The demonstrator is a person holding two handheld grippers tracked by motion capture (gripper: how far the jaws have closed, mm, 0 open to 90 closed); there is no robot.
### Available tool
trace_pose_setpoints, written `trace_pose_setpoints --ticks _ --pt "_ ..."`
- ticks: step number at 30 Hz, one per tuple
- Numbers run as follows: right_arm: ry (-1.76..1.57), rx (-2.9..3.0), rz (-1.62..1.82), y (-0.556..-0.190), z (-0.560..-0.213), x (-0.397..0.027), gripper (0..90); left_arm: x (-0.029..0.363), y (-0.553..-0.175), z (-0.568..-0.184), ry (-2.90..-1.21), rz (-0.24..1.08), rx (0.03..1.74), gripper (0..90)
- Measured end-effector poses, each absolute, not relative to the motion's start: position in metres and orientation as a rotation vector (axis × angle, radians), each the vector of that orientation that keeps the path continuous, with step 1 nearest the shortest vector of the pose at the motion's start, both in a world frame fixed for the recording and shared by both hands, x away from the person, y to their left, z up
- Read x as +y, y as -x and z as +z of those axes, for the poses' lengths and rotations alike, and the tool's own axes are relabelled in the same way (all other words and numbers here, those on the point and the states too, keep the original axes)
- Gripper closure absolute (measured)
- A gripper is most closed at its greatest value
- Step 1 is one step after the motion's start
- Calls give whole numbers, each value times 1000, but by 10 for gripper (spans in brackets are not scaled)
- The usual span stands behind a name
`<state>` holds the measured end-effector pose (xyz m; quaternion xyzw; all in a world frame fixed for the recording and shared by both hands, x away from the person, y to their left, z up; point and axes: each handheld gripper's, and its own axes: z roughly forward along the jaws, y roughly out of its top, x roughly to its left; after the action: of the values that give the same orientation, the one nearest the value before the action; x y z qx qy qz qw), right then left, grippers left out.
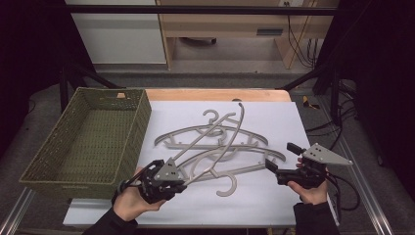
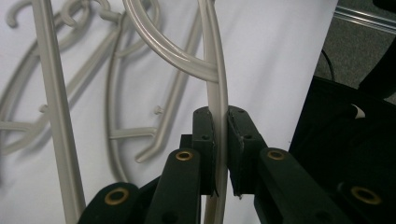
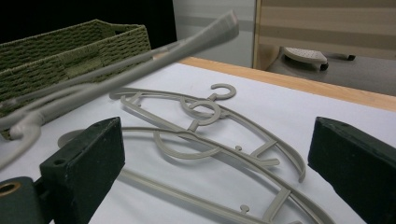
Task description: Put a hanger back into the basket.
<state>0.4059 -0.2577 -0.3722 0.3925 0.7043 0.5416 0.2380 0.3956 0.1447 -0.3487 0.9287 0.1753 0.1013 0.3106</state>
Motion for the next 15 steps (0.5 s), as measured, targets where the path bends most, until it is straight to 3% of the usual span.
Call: trace_pose_setpoints --ticks 15 --pt "-1072 1926 1485 -406 -372 -258 39 174 -418 -294 -2422 320 482 824"
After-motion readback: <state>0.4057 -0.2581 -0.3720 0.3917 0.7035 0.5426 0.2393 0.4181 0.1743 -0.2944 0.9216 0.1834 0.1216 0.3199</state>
